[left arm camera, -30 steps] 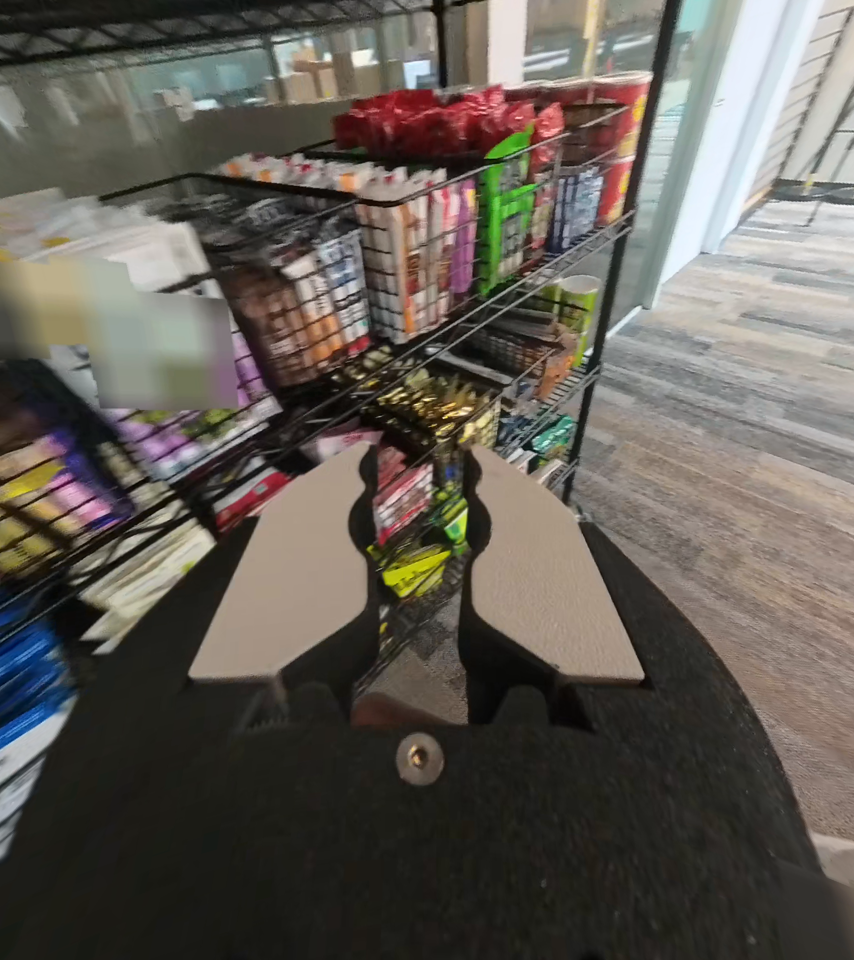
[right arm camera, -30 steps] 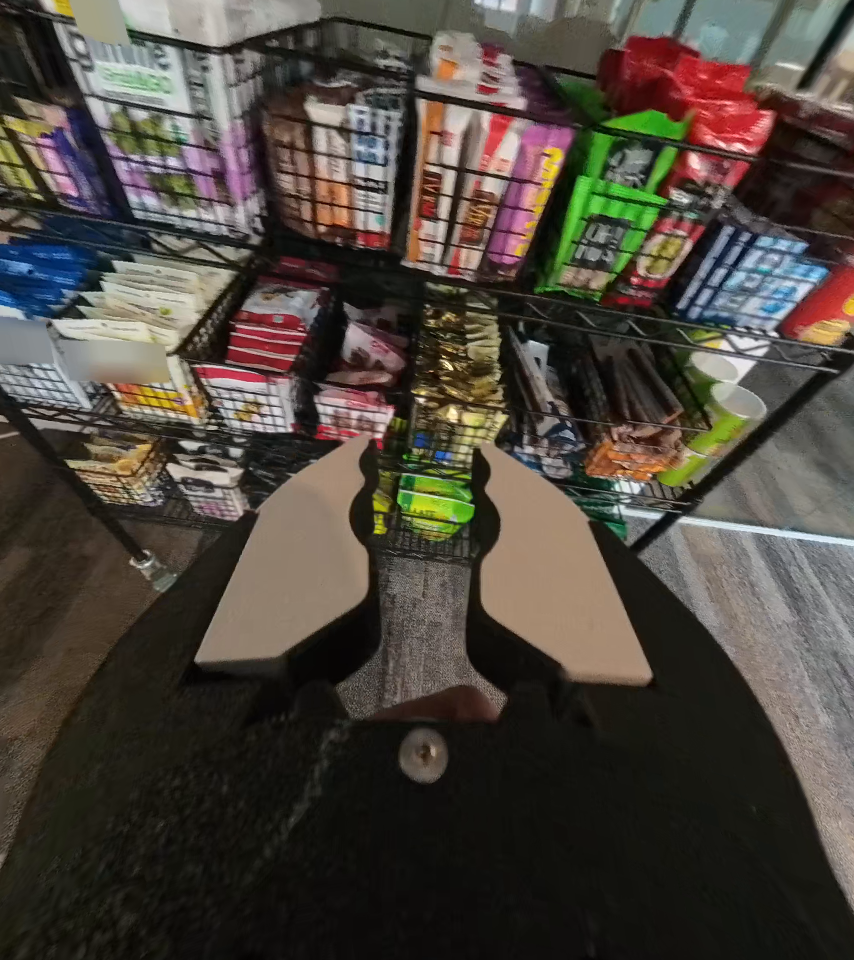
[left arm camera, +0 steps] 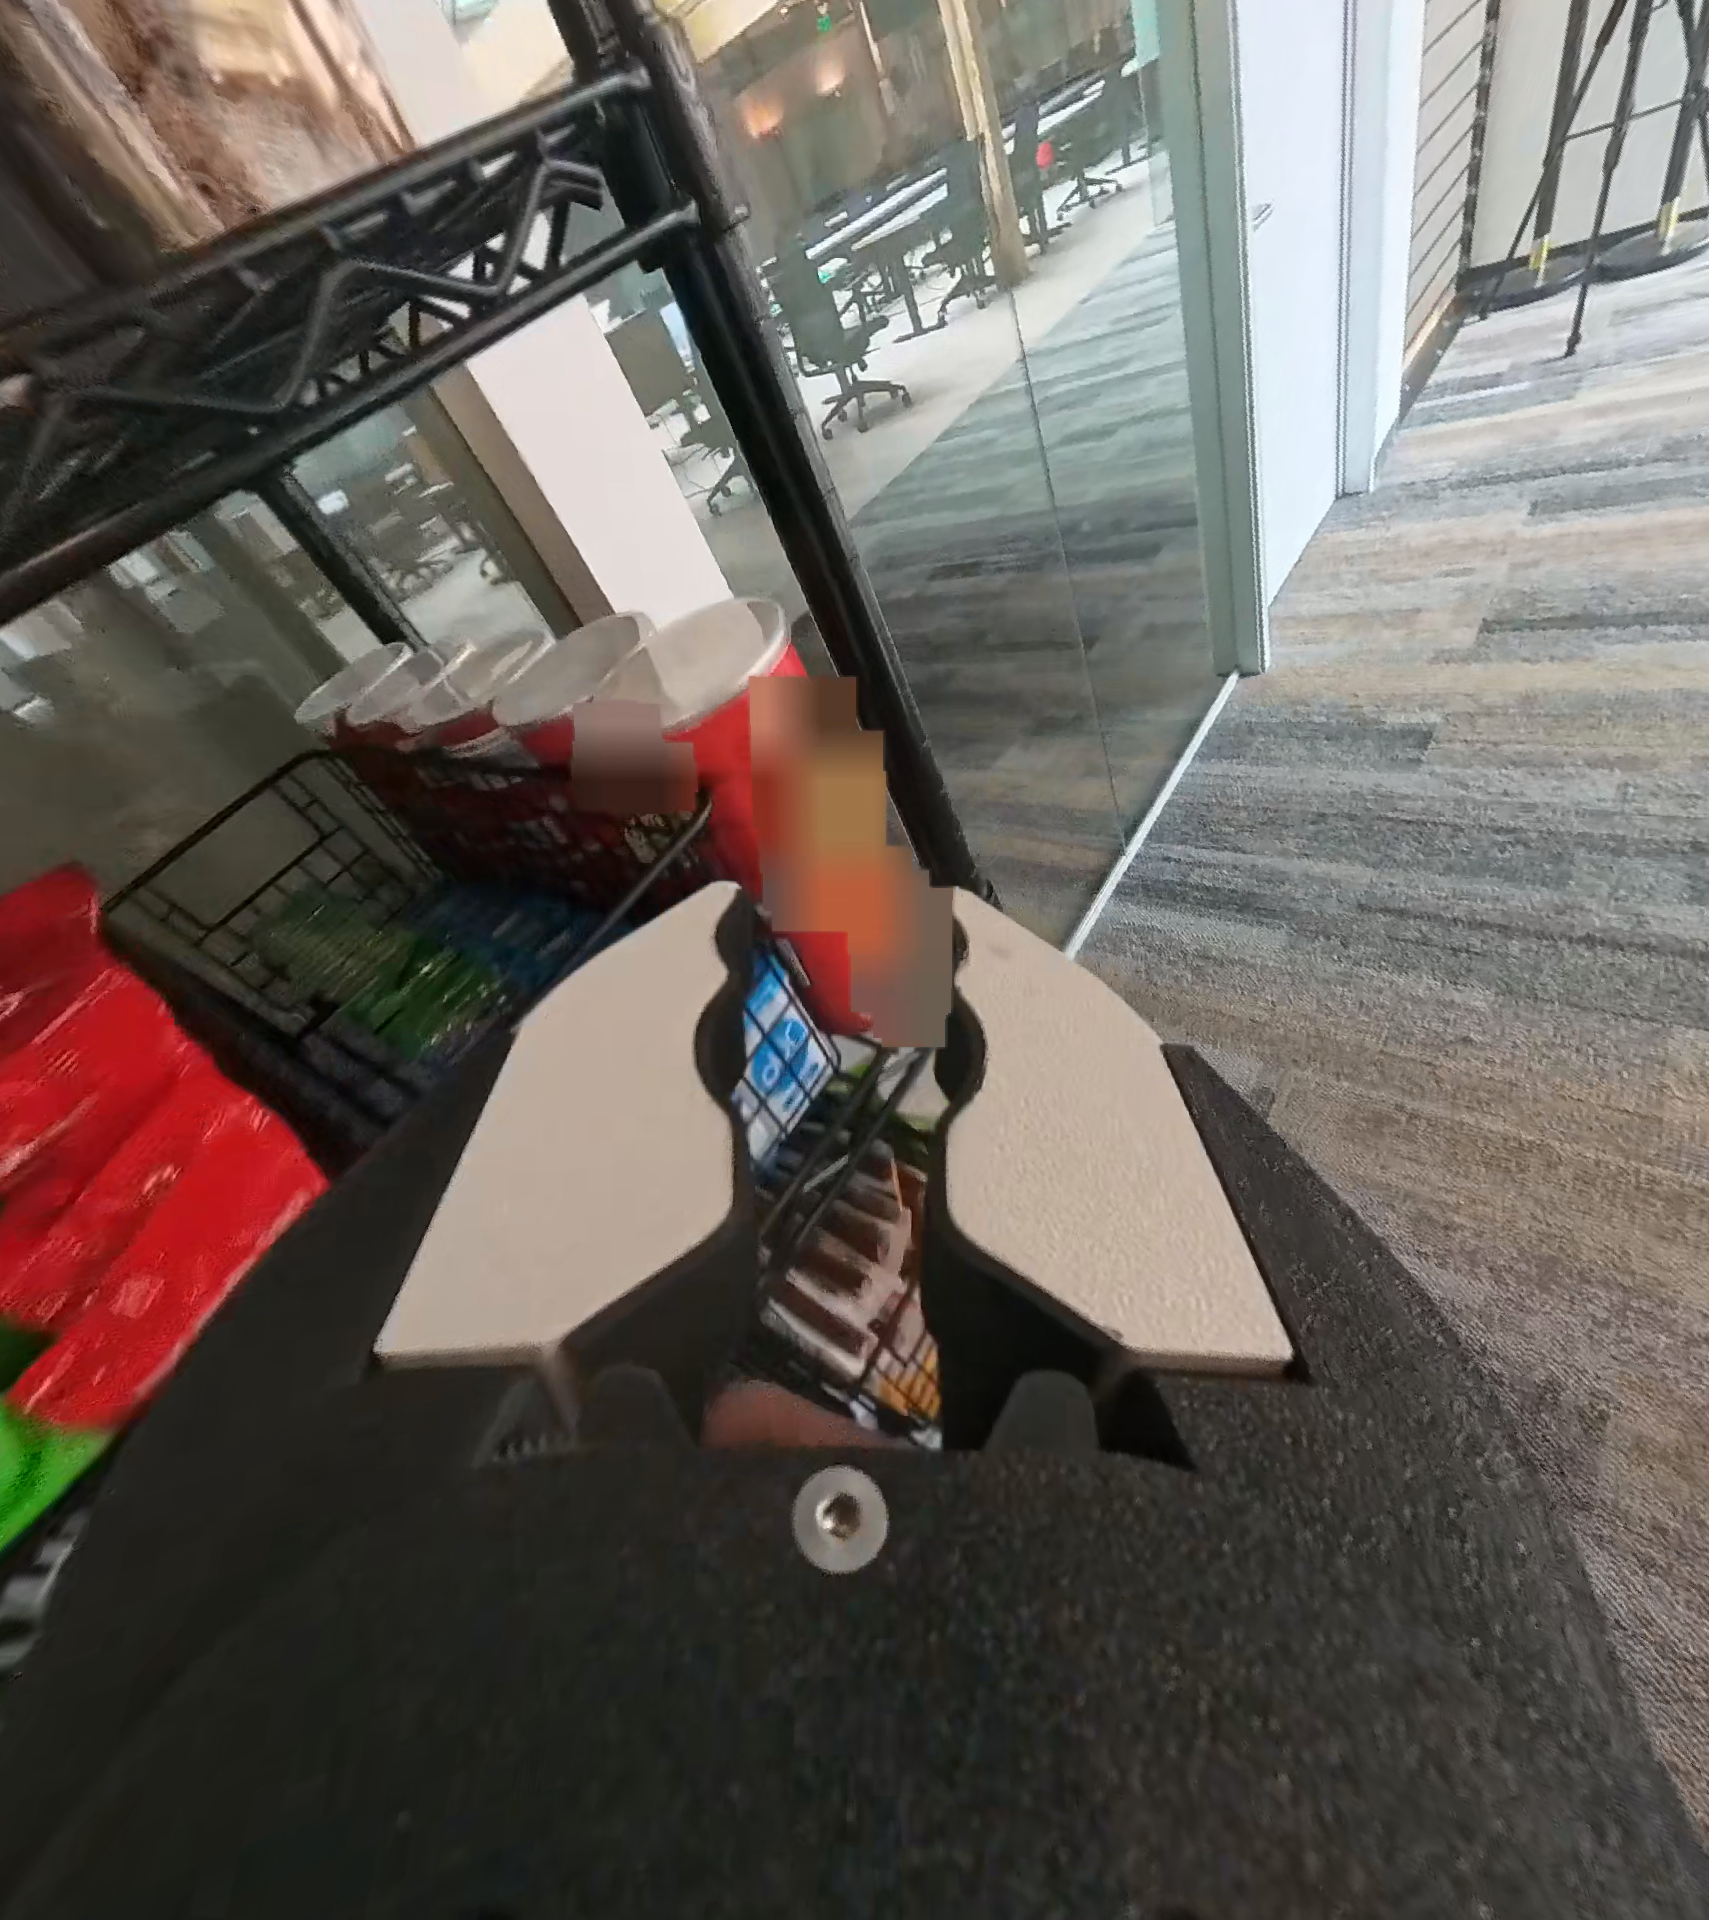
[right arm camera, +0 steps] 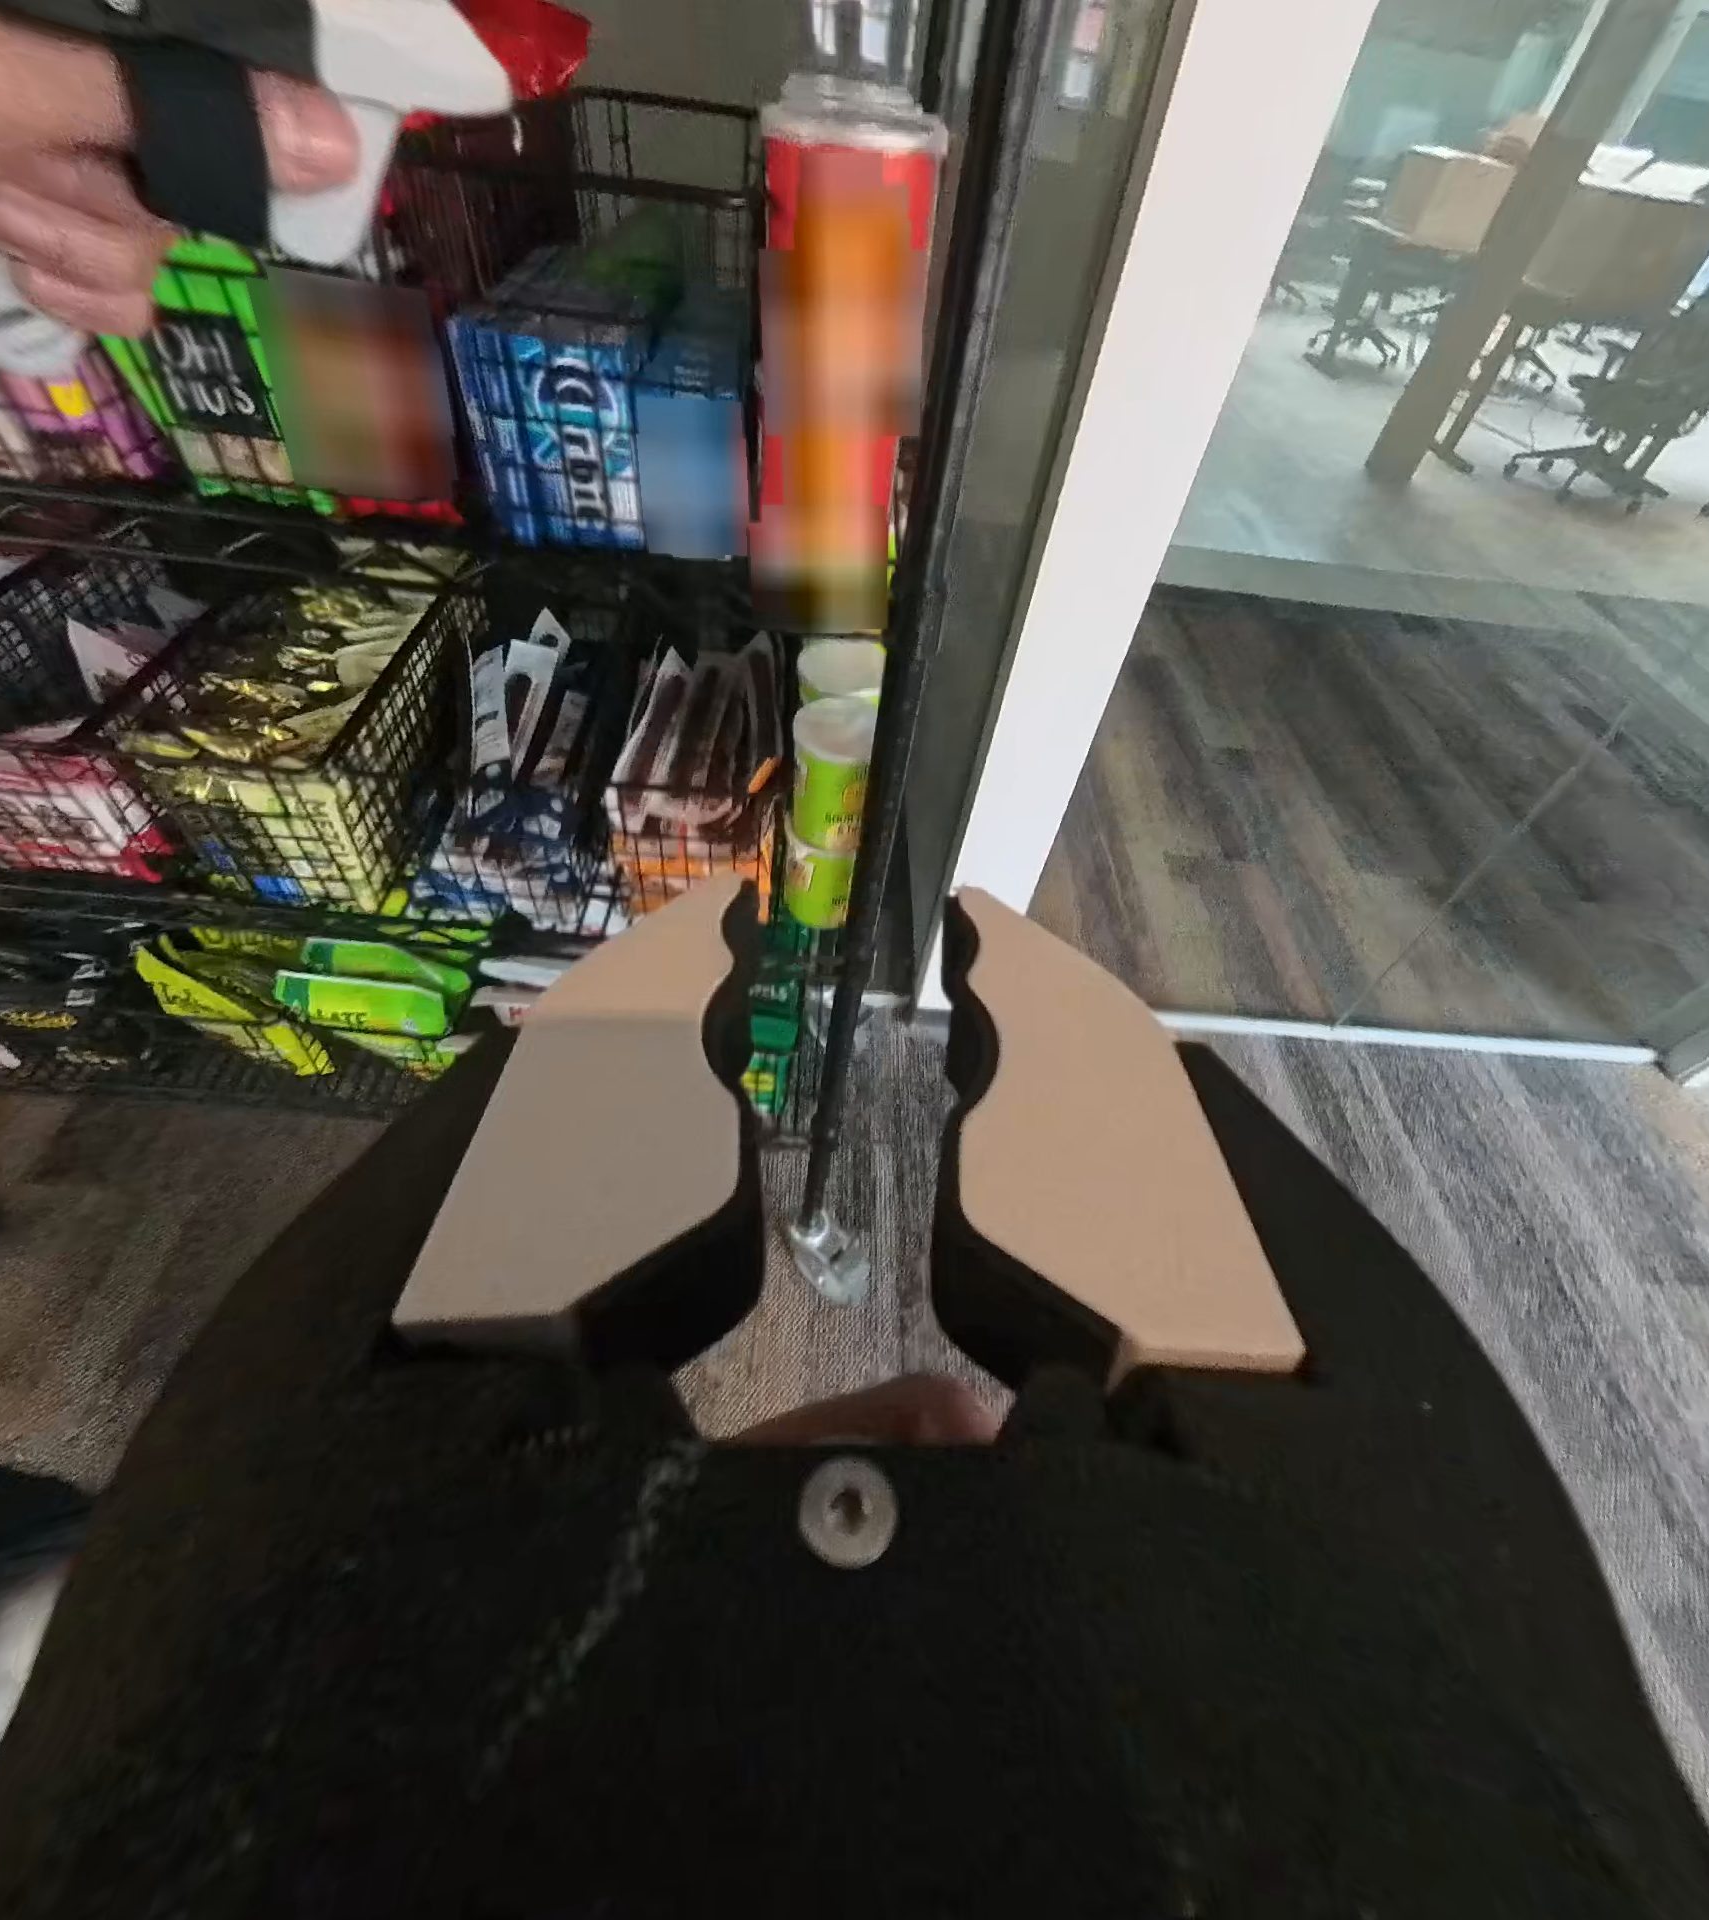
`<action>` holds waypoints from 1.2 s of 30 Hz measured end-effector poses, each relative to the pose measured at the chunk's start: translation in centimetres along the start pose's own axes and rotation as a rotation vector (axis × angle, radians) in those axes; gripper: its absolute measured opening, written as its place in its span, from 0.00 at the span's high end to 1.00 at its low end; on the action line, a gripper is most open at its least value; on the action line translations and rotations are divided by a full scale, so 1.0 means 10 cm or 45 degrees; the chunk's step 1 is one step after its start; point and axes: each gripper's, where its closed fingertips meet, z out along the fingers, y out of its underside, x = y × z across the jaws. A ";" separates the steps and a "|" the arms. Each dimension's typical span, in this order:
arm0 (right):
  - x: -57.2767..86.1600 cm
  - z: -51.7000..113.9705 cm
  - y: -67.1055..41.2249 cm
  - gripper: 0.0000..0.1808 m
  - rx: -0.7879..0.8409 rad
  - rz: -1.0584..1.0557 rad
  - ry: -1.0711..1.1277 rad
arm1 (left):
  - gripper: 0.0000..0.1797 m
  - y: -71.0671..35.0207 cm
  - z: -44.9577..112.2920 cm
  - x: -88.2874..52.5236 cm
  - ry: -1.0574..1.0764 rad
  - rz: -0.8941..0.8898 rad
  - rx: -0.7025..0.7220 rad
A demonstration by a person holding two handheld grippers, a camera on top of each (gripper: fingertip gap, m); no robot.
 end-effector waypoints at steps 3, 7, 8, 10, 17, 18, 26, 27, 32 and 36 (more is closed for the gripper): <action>0.08 0.44 -0.18 0.80 0.026 -0.052 -0.069 | 0.82 -0.03 0.36 -0.07 -0.012 0.043 -0.002; 0.07 1.01 -0.47 0.78 0.077 -0.081 -0.184 | 0.82 -0.01 0.71 -0.20 -0.043 0.030 -0.026; 0.07 1.14 -0.53 0.78 0.088 -0.088 -0.213 | 0.82 0.00 0.78 -0.22 -0.040 0.000 -0.036; 0.07 1.36 -0.65 0.78 0.108 -0.115 -0.271 | 0.80 0.03 0.92 -0.26 -0.036 -0.036 -0.062; 0.57 1.93 -0.85 0.77 0.125 -0.177 -0.400 | 0.76 0.07 0.97 -0.22 -0.012 -0.209 -0.087; 0.67 2.01 -0.88 0.78 0.128 -0.177 -0.421 | 0.77 0.09 0.95 -0.19 -0.020 -0.229 -0.084; 1.29 2.93 -1.15 0.80 0.166 -0.262 -0.602 | 0.78 0.18 1.00 -0.06 -0.241 -0.369 -0.082; 1.30 3.05 -1.19 0.80 0.171 -0.268 -0.665 | 0.78 0.20 1.04 -0.04 -0.272 -0.389 -0.095; 1.35 3.68 -1.38 0.80 0.226 -0.378 -0.907 | 0.78 0.27 1.19 -0.08 -0.581 -0.436 -0.153; 1.06 3.98 -1.49 0.79 0.302 -0.492 -1.177 | 0.77 0.31 1.29 -0.15 -0.832 -0.480 -0.212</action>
